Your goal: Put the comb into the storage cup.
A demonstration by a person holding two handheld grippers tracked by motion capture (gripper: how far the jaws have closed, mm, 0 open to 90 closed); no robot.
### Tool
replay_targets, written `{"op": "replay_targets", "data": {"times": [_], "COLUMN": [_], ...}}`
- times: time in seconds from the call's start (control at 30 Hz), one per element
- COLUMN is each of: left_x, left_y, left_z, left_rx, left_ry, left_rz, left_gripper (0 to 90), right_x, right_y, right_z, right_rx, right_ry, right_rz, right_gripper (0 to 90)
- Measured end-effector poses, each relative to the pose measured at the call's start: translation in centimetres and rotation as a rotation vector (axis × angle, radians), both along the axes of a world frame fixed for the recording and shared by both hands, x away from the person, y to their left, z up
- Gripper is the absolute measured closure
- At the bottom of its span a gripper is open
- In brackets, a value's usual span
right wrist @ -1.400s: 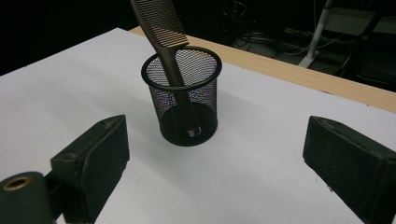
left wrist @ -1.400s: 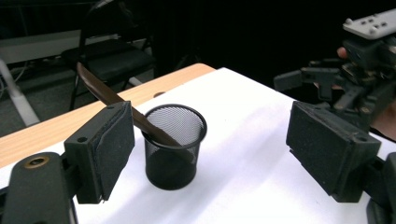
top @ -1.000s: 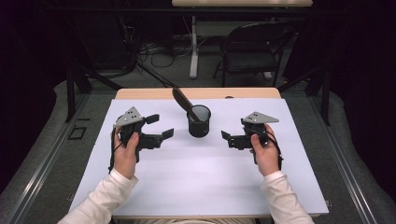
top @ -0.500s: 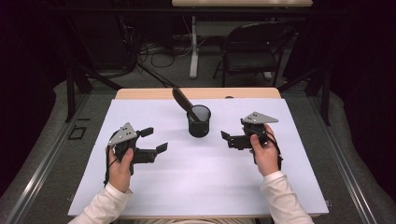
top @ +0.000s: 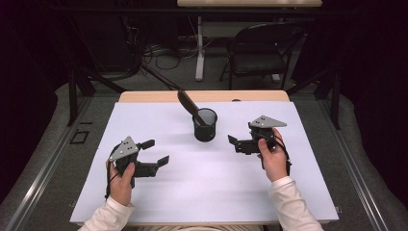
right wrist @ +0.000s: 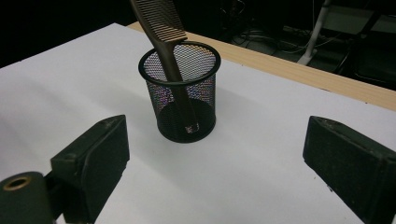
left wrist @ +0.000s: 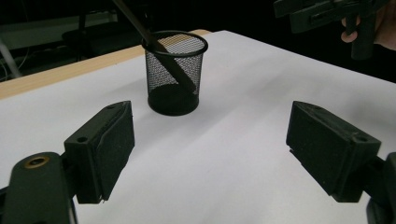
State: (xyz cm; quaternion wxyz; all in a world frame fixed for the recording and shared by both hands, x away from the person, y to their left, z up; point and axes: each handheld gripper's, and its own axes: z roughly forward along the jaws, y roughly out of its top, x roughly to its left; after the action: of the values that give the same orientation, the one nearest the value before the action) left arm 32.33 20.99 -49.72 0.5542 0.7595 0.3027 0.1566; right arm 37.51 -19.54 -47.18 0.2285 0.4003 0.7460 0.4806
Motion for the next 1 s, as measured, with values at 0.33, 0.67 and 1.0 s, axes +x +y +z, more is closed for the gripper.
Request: {"op": "replay_targets", "data": {"times": [0.33,0.67,1.0], "left_x": [0.0,0.0,0.2], "left_y": [0.7,1.0,0.8], "left_z": [-1.4,-2.0,-2.8], "left_rx": [-0.025,-0.024,-0.003], "left_ry": [0.034,0.013,0.010], "left_rz": [0.005,0.015,0.011], "left_gripper": [16.0,16.0,16.0], "right_x": [0.0,0.1,0.1], "right_y": [0.1,0.3,0.2], "right_z": [-0.1,-0.3,-0.4], "right_rx": [-0.007,-0.015,-0.016], "right_ry": [-0.001,0.001,-0.004], "right_rz": [0.006,0.013,0.010], "right_gripper": [7.0,7.0,7.0]}}
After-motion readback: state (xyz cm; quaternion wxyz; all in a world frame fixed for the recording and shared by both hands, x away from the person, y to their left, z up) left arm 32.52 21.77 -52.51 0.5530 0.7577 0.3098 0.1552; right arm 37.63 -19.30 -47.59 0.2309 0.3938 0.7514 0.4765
